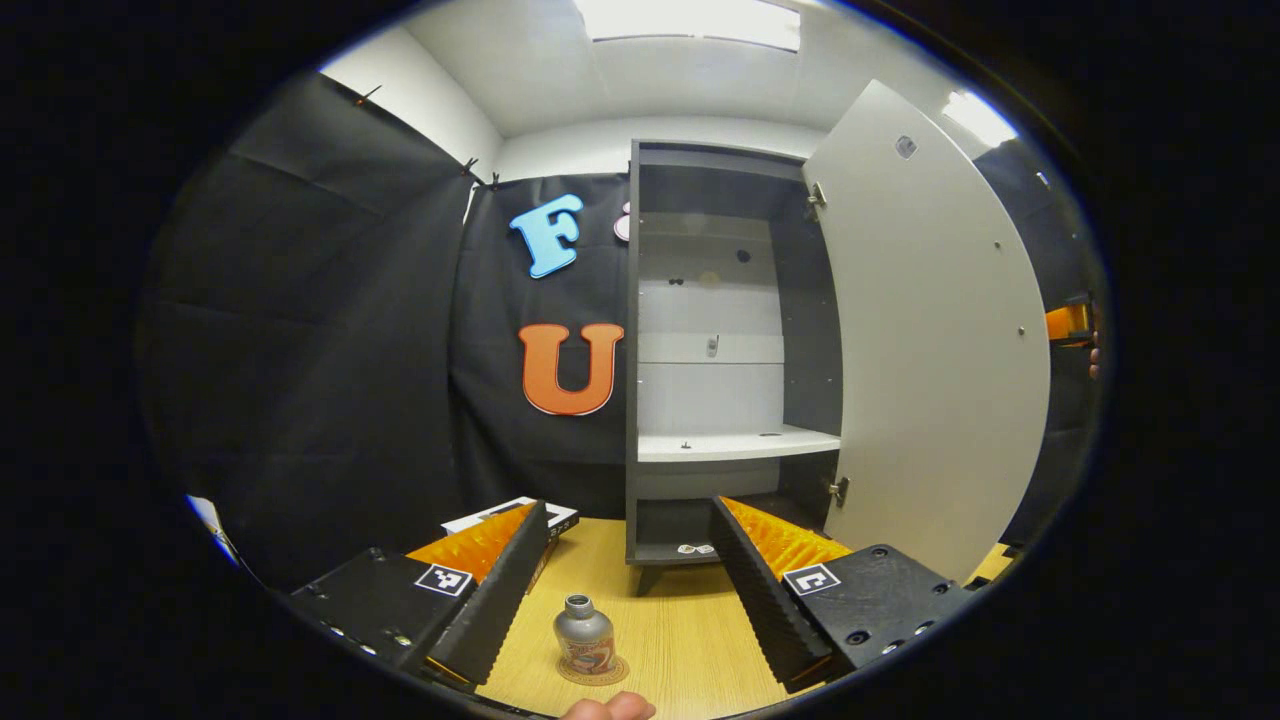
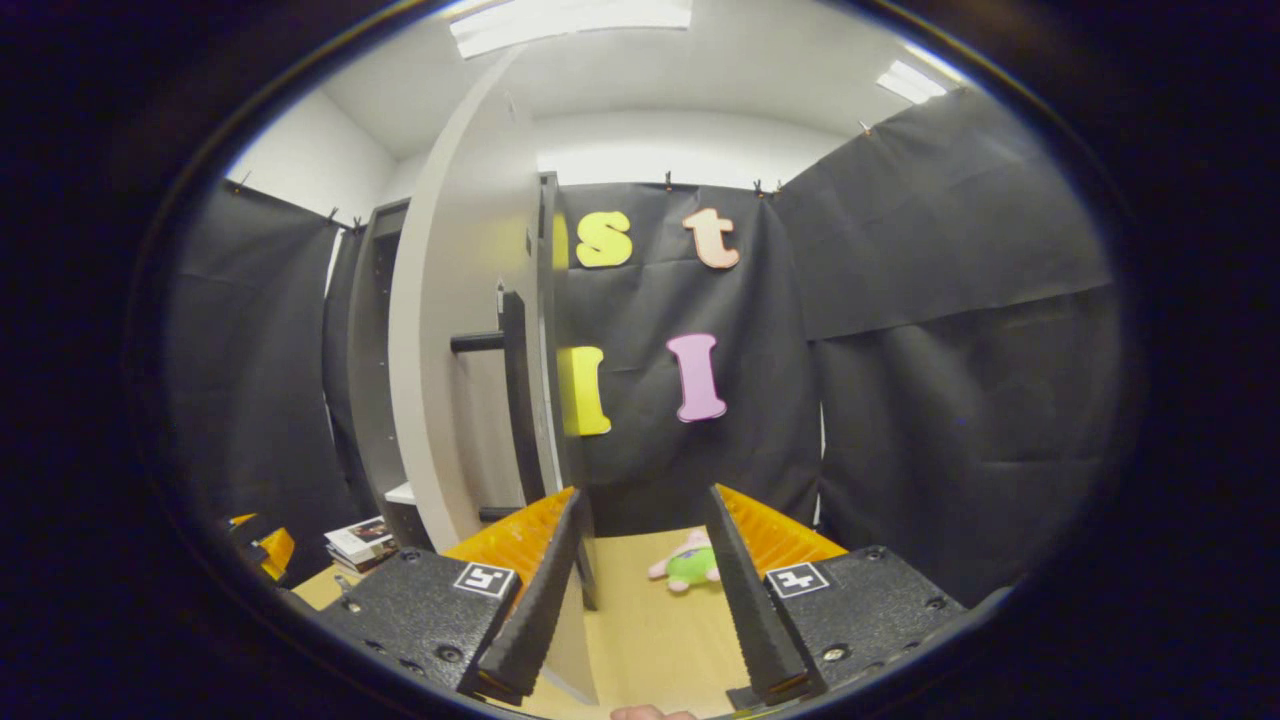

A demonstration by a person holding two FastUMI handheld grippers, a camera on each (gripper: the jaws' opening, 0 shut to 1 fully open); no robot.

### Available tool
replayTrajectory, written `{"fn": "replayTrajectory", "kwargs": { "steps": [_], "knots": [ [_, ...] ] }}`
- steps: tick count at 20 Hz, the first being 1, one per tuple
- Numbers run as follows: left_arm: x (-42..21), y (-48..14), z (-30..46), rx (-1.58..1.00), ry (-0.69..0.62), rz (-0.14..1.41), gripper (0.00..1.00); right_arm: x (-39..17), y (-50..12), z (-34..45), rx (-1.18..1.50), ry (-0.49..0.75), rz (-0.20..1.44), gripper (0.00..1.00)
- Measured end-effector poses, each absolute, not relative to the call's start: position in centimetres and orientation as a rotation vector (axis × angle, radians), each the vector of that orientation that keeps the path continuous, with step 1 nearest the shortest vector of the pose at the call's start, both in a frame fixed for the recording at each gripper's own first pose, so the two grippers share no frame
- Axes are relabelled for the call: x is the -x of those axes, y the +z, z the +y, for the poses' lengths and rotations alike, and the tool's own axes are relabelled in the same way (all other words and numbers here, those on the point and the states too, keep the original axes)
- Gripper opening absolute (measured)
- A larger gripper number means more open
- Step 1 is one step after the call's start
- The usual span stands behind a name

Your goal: Open the cabinet door with the right hand, grasp the bottle in the cabinet with the left hand and place it on the coaster, then close the cabinet door with the right hand.

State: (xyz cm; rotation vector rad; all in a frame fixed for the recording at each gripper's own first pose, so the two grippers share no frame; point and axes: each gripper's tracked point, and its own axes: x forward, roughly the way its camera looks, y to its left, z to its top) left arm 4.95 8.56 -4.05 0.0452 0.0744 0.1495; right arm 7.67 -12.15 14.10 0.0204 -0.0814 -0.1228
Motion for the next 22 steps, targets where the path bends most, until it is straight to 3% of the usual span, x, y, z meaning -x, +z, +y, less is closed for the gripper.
{"fn": "replayTrajectory", "kwargs": {
  "steps": [5,8,11,13,16,21,22],
  "knots": [
    [-4.2,-2.8,7.6,-0.059,0.132,0.066,0.97,-7.8,15.4,-11.2,-0.043,-0.057,-0.119,0.76],
    [-3.8,-3.1,6.7,-0.054,0.116,0.067,0.97,-7.6,16.1,-10.7,0.020,-0.054,-0.138,0.70],
    [-3.3,-3.4,5.7,-0.065,0.092,0.072,0.97,-7.7,15.8,-9.1,0.027,-0.026,-0.123,0.74],
    [-3.2,-3.7,5.3,-0.055,0.079,0.084,0.97,-7.5,15.6,-7.4,0.016,0.015,-0.121,0.70],
    [-2.8,-3.8,5.1,-0.035,0.073,0.084,0.96,-7.6,15.2,-3.8,0.021,0.108,-0.103,0.73],
    [-2.3,-3.6,5.6,-0.016,0.080,0.087,0.96,-8.8,14.9,1.4,0.015,0.234,-0.073,0.70],
    [-2.1,-3.4,5.7,-0.013,0.082,0.085,0.96,-9.1,14.8,2.1,0.014,0.247,-0.074,0.74]
  ]
}}
